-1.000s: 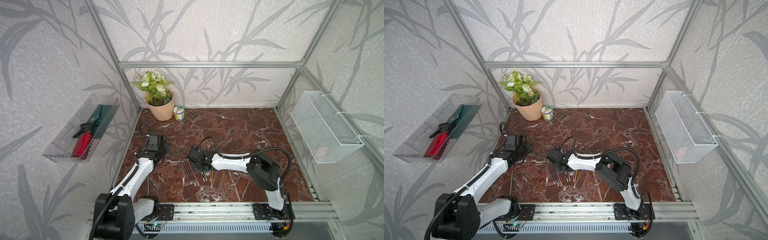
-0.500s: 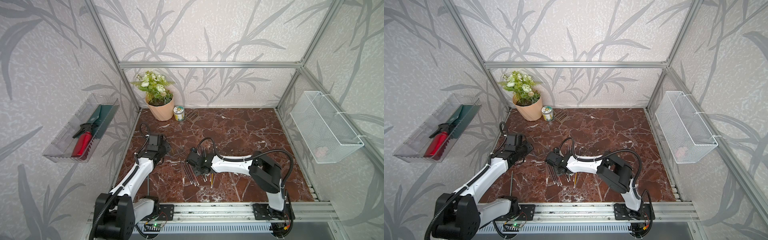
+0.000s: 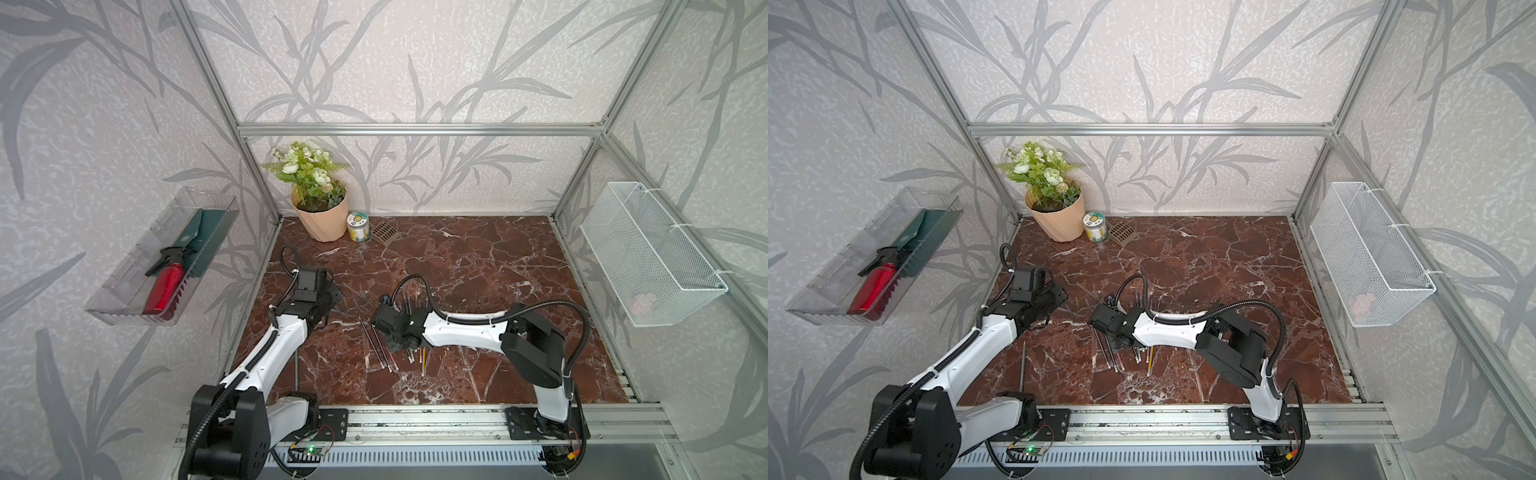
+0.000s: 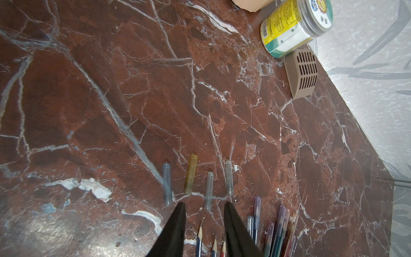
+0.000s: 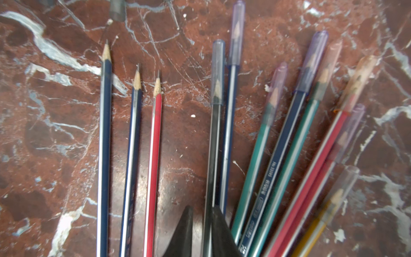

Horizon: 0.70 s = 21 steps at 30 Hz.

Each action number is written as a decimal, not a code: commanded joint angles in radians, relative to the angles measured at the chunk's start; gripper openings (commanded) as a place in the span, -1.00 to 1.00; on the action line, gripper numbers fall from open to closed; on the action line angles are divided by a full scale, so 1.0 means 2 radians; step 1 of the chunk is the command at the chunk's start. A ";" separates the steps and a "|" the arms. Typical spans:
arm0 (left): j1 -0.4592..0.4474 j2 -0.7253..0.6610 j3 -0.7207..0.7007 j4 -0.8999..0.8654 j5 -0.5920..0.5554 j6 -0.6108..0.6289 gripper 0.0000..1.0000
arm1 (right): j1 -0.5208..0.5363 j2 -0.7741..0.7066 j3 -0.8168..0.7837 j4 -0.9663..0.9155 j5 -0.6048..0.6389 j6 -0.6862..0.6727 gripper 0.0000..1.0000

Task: Remove the protective cover of the pencils
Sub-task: Pick up the pencil from the center of the board.

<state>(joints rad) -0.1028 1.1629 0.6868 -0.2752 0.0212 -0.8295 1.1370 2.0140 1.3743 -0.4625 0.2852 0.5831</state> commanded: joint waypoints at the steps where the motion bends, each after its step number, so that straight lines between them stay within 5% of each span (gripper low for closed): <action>1: -0.001 0.002 0.007 0.003 -0.005 -0.001 -0.35 | 0.000 0.016 0.016 -0.026 0.017 0.011 -0.63; 21: 0.000 -0.001 0.007 0.004 0.001 0.001 -0.36 | -0.003 0.045 0.027 -0.027 0.007 0.017 -0.62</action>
<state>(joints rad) -0.1028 1.1694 0.6868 -0.2749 0.0257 -0.8295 1.1343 2.0693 1.4124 -0.4961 0.3054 0.6060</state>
